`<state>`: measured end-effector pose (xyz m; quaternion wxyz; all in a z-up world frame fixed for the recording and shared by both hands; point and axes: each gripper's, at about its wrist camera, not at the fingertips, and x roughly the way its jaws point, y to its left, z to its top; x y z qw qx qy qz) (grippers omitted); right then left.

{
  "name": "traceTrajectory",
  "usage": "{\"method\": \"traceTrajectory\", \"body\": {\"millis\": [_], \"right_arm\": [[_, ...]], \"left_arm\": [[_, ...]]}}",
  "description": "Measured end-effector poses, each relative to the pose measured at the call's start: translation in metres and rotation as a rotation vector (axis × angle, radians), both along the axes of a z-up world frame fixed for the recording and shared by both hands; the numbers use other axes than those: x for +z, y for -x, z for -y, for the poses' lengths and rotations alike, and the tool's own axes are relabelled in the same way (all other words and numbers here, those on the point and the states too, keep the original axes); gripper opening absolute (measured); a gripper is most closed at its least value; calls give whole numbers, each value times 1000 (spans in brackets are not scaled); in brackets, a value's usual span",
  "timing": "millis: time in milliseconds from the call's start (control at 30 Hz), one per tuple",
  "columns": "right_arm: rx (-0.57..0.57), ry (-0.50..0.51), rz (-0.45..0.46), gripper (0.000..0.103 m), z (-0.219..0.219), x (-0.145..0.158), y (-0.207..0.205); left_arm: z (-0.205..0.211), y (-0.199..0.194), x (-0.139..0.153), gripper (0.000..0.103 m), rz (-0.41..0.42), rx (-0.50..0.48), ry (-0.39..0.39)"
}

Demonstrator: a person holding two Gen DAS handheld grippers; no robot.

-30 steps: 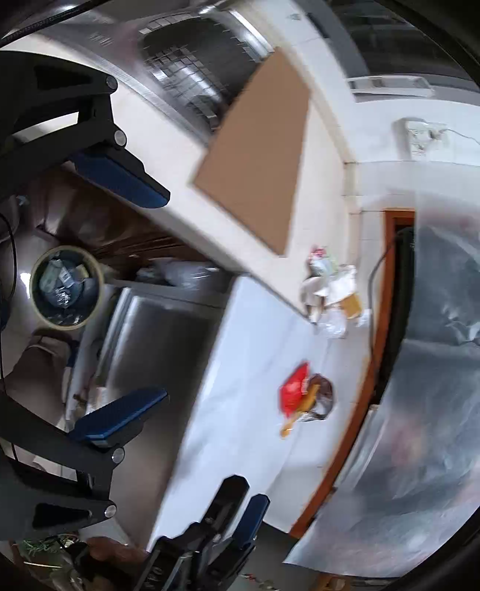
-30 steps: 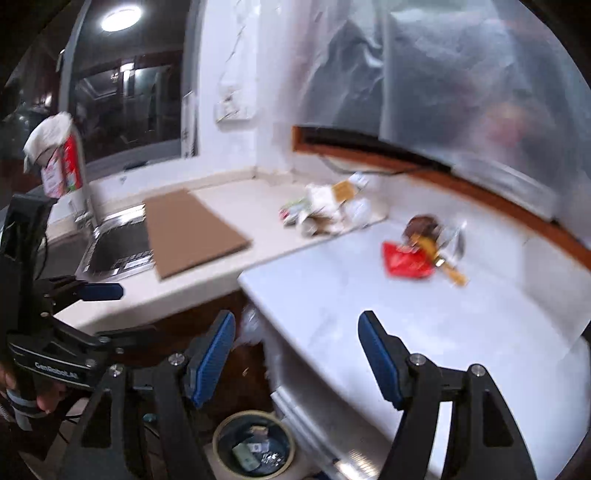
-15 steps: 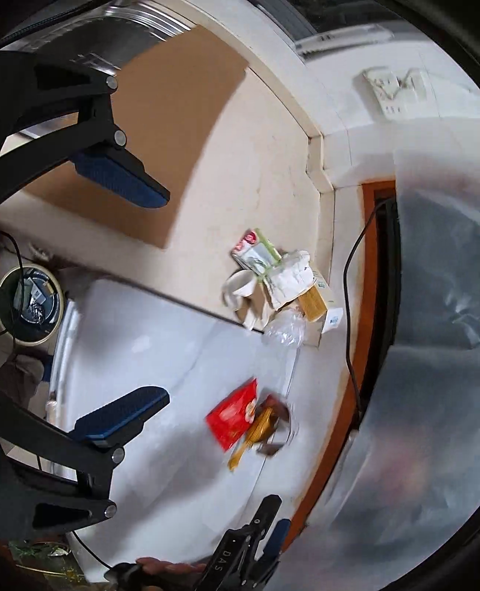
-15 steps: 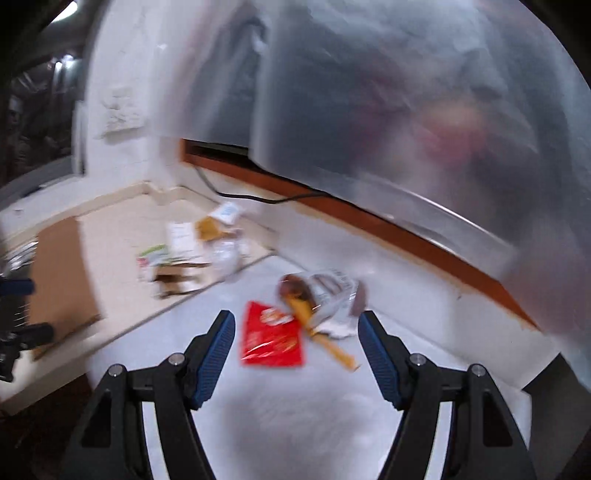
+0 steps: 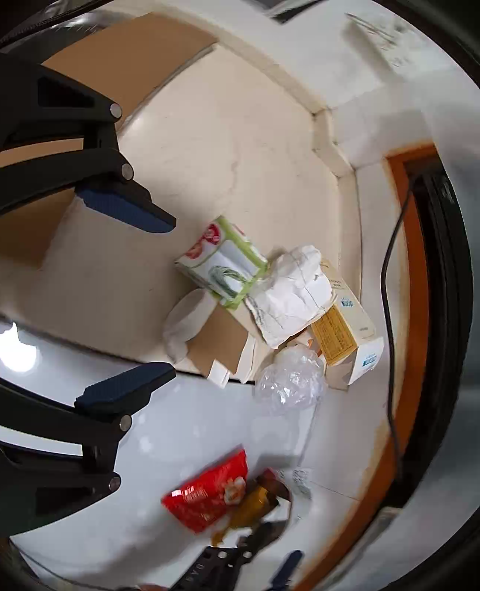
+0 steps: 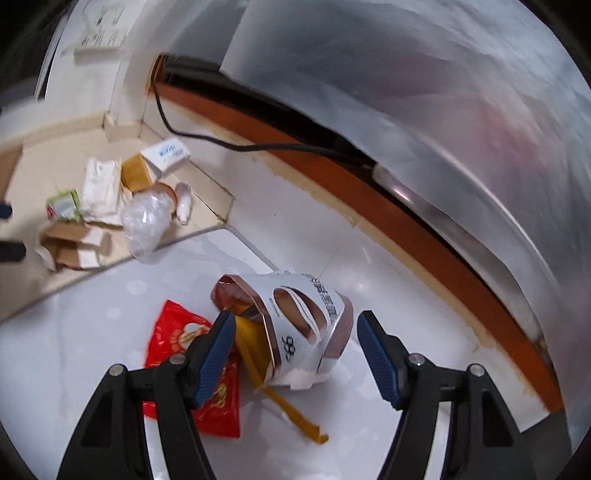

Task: Collect trash
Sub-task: 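Grasp the white paper cup with the right tool while the left tool grasps the brown paper, then carry the paper cup and brown paper down over the floor trash bin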

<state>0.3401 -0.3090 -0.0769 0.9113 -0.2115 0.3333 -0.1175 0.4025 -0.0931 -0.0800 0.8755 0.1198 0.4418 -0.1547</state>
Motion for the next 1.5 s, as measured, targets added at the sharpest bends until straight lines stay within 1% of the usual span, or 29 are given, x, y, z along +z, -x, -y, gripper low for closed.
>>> {"method": "traceTrajectory", "body": {"millis": [67, 100, 167, 200, 233, 300, 367, 400, 500, 567, 600, 667, 700, 733, 800, 900, 1000, 1033, 1067, 1167, 1200, 1233, 1267, 1300, 1333, 1500], "right_arm": [[5, 21, -6, 62, -1, -4, -6], [7, 24, -8, 57, -1, -5, -8], [7, 29, -26, 49, 1, -9, -14], [5, 29, -34, 42, 3, -10, -16], [2, 28, -46, 38, 5, -12, -19], [-8, 50, -37, 38, 6, -14, -21], [-13, 39, -49, 36, 9, -15, -24], [-18, 38, -47, 35, 11, -15, -25], [-34, 51, -53, 35, 16, -18, -30], [-39, 64, -48, 35, 17, -19, -32], [-40, 64, -47, 35, 19, -20, -33], [-47, 64, -41, 33, 21, -20, -35], [-53, 68, -37, 29, 22, -20, -36], [-58, 68, -30, 27, 23, -20, -37], [-59, 46, -27, 26, 27, -18, -38], [-58, 24, -19, 22, 32, -16, -37], [-63, 24, -6, 17, 36, -15, -35], [-64, 24, -1, 14, 37, -15, -35], [-64, 12, 7, 13, 38, -14, -34], [-64, -1, 49, 9, 39, -9, -27], [-61, -4, 60, 7, 39, -7, -24], [-55, -14, 69, 4, 38, -4, -20], [-50, -25, 75, 3, 37, -1, -17], [-45, -30, 81, 3, 36, 1, -13], [-37, -30, 87, 3, 34, 3, -9], [3, -53, 109, 3, 22, 14, 15]], "left_arm": [[11, -2, 0, 71, 23, -39, -60], [18, -2, 0, 71, 39, -65, -98], [28, -3, 1, 71, 56, -105, -144], [36, -3, 1, 71, 63, -133, -173], [40, -3, 0, 71, 64, -152, -190], [54, -3, -4, 71, 61, -202, -245], [66, -3, -11, 71, 64, -238, -300], [74, -3, -16, 71, 70, -256, -342], [88, -7, -30, 71, 59, -271, -423], [94, -10, -37, 71, 52, -262, -464], [95, -11, -36, 71, 64, -262, -452], [95, -16, -35, 69, 45, -247, -446], [95, -21, -35, 63, 31, -237, -439], [96, -24, -36, 62, 18, -231, -438], [93, -30, -34, 61, -10, -220, -405], [86, -36, -32, 60, -36, -210, -369], [80, -40, -32, 60, -42, -188, -356], [79, -41, -33, 57, -47, -184, -345], [77, -43, -33, 57, -59, -177, -324], [71, -45, -31, 53, -69, -152, -287], [68, -45, -28, 50, -77, -150, -253], [66, -44, -26, 41, -78, -148, -231], [63, -43, -22, 32, -73, -148, -210], [61, -41, -17, 29, -54, -147, -199], [58, -40, -13, 28, -61, -148, -177], [49, -20, 0, 26, -45, -143, -126]]}}
